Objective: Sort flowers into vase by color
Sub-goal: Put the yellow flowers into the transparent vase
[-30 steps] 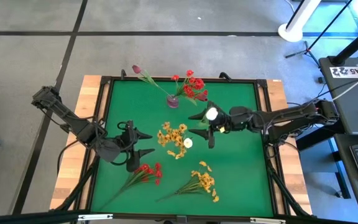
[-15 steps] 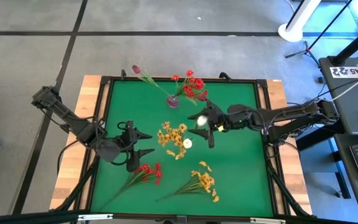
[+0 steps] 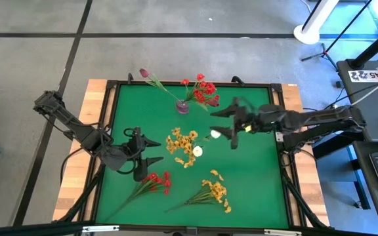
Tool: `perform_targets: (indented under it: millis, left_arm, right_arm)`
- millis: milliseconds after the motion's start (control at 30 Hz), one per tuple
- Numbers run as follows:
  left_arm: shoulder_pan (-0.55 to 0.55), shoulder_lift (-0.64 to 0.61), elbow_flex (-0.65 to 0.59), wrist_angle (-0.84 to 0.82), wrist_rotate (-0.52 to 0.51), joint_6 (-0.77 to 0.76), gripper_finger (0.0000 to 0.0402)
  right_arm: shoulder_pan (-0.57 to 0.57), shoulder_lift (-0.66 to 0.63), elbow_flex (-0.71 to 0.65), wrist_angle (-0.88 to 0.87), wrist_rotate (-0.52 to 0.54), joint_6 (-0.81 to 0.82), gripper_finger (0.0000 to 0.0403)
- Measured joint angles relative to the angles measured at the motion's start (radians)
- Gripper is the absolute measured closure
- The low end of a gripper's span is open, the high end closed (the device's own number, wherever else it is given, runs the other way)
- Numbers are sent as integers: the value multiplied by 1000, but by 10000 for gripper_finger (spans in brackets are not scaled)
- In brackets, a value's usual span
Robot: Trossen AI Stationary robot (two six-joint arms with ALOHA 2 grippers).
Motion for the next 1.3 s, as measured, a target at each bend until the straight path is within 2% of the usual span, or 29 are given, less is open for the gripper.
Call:
perform_targets:
  millis: [100,200,367,533,633,767,900,1133,1300]
  left_arm:
    - [-1,0,12,19,11,29,154]
    - [-9,0,59,18,32,58,154]
    - [-59,30,165,91,101,178,154]
    - [-124,210,259,157,107,317,154]
    - [-128,351,316,141,107,320,154]
    - [-127,511,363,140,106,282,154]
    - [-120,630,365,124,138,153,154]
    - [-119,796,366,100,237,-13,154]
    - [-113,890,366,93,245,-79,154]
  right_arm:
    - [0,-87,0,-87,36,16,159]
    - [5,-175,0,-147,12,56,159]
    - [83,-264,1,-209,14,108,159]
    - [169,-268,0,-268,90,109,159]
    - [200,-260,0,-292,131,109,159]
    - [227,-251,0,-303,154,110,159]
    - [244,-252,0,-300,160,109,159]
    - [244,-252,0,-317,214,107,159]
    - [244,-251,0,-352,253,106,159]
